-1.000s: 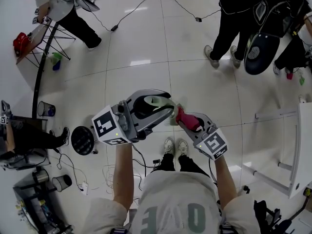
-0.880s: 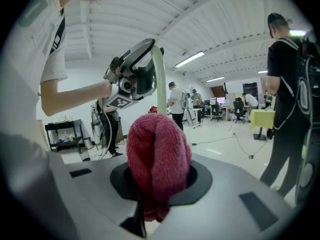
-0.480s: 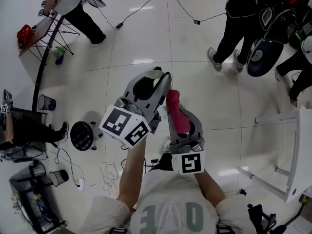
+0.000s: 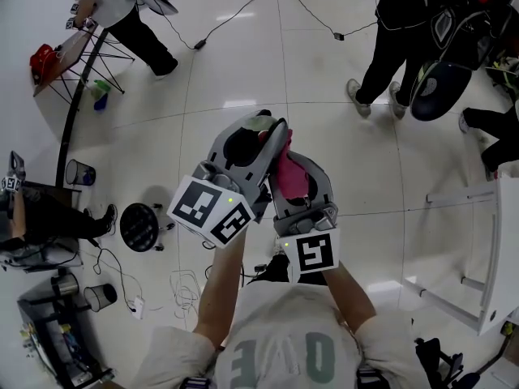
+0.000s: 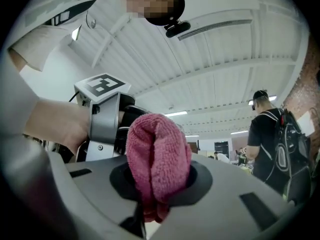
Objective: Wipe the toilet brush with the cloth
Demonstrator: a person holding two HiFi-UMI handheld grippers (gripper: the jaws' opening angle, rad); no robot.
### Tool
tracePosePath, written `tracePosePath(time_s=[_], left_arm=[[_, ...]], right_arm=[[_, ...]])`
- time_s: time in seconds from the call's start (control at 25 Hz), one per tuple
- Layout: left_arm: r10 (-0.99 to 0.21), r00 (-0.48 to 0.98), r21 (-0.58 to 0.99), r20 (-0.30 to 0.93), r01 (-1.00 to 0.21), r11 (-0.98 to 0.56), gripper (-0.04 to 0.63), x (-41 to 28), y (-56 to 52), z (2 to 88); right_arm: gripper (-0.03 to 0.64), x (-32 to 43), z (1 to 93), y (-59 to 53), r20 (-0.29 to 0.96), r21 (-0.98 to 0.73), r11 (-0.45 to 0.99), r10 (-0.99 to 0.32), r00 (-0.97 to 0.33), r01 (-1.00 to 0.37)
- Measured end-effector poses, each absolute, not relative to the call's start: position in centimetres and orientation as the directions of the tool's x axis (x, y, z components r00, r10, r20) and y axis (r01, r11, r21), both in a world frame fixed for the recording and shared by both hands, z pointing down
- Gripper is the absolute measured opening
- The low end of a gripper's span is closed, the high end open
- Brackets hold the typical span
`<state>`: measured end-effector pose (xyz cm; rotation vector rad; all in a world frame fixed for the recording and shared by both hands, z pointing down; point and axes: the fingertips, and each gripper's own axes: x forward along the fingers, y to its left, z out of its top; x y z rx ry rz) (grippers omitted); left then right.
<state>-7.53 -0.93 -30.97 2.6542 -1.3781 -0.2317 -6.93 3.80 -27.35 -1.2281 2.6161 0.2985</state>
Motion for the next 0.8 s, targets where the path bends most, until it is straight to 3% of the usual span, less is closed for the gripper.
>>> tracePosePath(time_s=[0.32, 0.52, 0.64, 0.8], left_arm=[[-0.802, 0.591, 0.207, -0.083, -0.777, -0.594, 0.118, -7.1, -0.4, -31.2], [-0.800, 0.590, 0.187, -0.108, -0.778, -0.600, 0.117, -6.8, -0.4, -32.2], [-0.801, 0.582, 0.188, -0.141, -0.779, -0.599, 0.117, -7.2, -0.3, -33.5], [-0.804, 0.569, 0.192, -0.174, -0.781, -0.595, 0.118, -7.8, 0.1, -34.7]], right_arm=[[0.069, -7.4, -26.9, 2.1, -0.281, 0.091, 0.615, -0.738, -0.613, -0.783], [0.069, -7.7, -22.9, 1.0, -0.102, 0.266, 0.627, -0.737, -0.668, -0.732], [0.069, -7.1, -21.0, 0.2, -0.102, 0.221, 0.619, -0.754, -0.649, -0.754], [0.069, -6.6, -16.6, 0.1, 0.004, 0.119, 0.616, -0.785, -0.620, -0.779]])
